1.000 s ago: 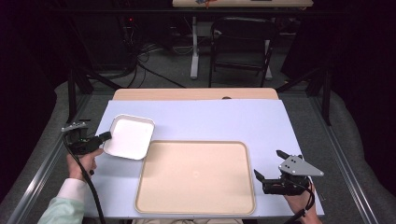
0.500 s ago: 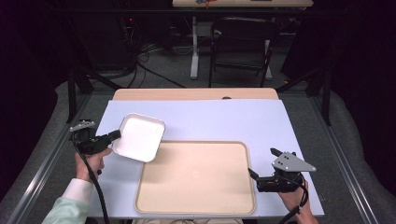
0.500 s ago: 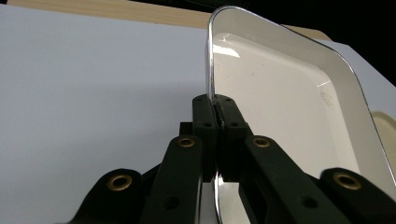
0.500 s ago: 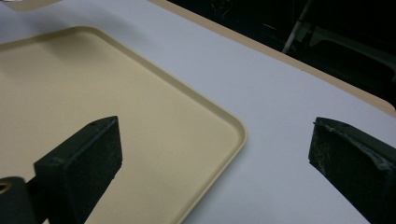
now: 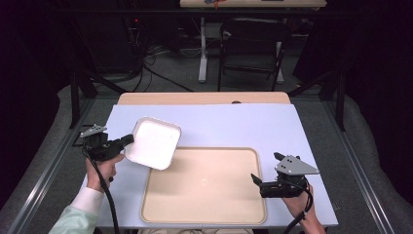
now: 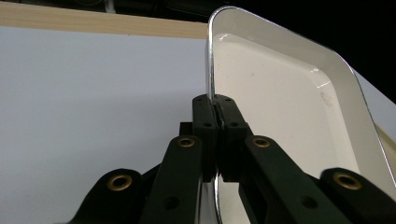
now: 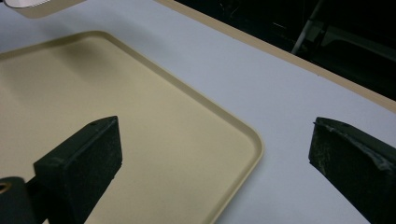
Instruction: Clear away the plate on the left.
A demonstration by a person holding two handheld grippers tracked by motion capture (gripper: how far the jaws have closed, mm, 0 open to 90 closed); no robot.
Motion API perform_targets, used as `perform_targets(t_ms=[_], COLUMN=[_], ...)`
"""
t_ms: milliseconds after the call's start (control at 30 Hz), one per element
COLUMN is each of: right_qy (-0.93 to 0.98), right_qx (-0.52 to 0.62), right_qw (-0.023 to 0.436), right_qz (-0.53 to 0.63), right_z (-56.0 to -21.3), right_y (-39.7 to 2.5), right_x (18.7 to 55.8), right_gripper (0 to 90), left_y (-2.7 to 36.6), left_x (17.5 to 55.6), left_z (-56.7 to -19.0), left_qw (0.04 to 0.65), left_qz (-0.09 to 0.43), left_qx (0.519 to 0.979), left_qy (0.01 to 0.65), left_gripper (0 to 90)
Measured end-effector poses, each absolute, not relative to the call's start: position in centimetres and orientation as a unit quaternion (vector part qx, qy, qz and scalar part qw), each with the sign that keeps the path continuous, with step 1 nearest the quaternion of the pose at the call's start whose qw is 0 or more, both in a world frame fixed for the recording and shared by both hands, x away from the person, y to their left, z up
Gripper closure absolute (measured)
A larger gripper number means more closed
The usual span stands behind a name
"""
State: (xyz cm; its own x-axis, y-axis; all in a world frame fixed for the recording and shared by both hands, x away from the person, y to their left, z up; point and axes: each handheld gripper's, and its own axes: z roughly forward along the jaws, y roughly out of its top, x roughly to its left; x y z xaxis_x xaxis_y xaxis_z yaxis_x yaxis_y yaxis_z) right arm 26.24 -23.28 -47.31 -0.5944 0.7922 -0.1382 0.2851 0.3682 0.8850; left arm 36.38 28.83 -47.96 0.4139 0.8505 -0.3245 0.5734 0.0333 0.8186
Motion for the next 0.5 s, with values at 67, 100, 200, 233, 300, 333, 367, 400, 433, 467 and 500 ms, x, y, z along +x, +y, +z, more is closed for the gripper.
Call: perform_targets(t_ms=[67, 100, 200, 233, 300, 333, 367, 400, 433, 467, 500], right_qy=[0.777, 0.778, 0.78, 0.781, 0.782, 0.783, 0.784, 0.784, 0.785, 0.786, 0.787], right_qx=[0.344, 0.344, 0.343, 0.341, 0.339, 0.338, 0.335, 0.336, 0.335, 0.335, 0.335], right_qw=[0.285, 0.282, 0.275, 0.275, 0.273, 0.272, 0.272, 0.27, 0.268, 0.267, 0.264], right_qz=[0.444, 0.444, 0.444, 0.446, 0.446, 0.446, 0.446, 0.447, 0.447, 0.447, 0.446], right_z=[-47.3, -47.3, -47.3, -47.3, -47.2, -47.2, -47.2, -47.2, -47.2, -47.2, -47.2], right_y=[-22.9, -22.7, -22.2, -22.0, -21.6, -21.5, -21.3, -21.1, -20.9, -20.8, -20.6], right_x=[26.4, 26.4, 26.7, 26.8, 27.0, 27.0, 27.2, 27.2, 27.3, 27.4, 27.5], right_gripper=[1.9, 1.9, 1.9, 1.9, 2.0, 2.0, 2.0, 2.0, 2.0, 2.0, 2.0], left_y=[28.6, 28.4, 27.8, 27.6, 27.2, 27.0, 26.7, 26.5, 26.3, 26.2, 26.0], left_x=[36.3, 36.3, 36.2, 36.1, 36.1, 36.1, 36.1, 36.0, 36.0, 35.9, 35.9], left_z=[-47.8, -47.8, -47.8, -47.7, -47.7, -47.7, -47.7, -47.6, -47.6, -47.5, -47.5], left_qw=[0.494, 0.495, 0.497, 0.498, 0.498, 0.498, 0.498, 0.497, 0.498, 0.497, 0.497], left_qz=[0.14, 0.14, 0.138, 0.137, 0.134, 0.132, 0.131, 0.132, 0.132, 0.132, 0.132], left_qx=[0.682, 0.683, 0.685, 0.686, 0.69, 0.693, 0.695, 0.697, 0.698, 0.7, 0.7], left_qy=[0.52, 0.519, 0.515, 0.513, 0.508, 0.504, 0.502, 0.5, 0.498, 0.497, 0.495], left_gripper=[88.2, 88.2, 88.2, 88.2, 88.2, 88.2, 88.1, 88.2, 88.2, 88.2, 88.2])
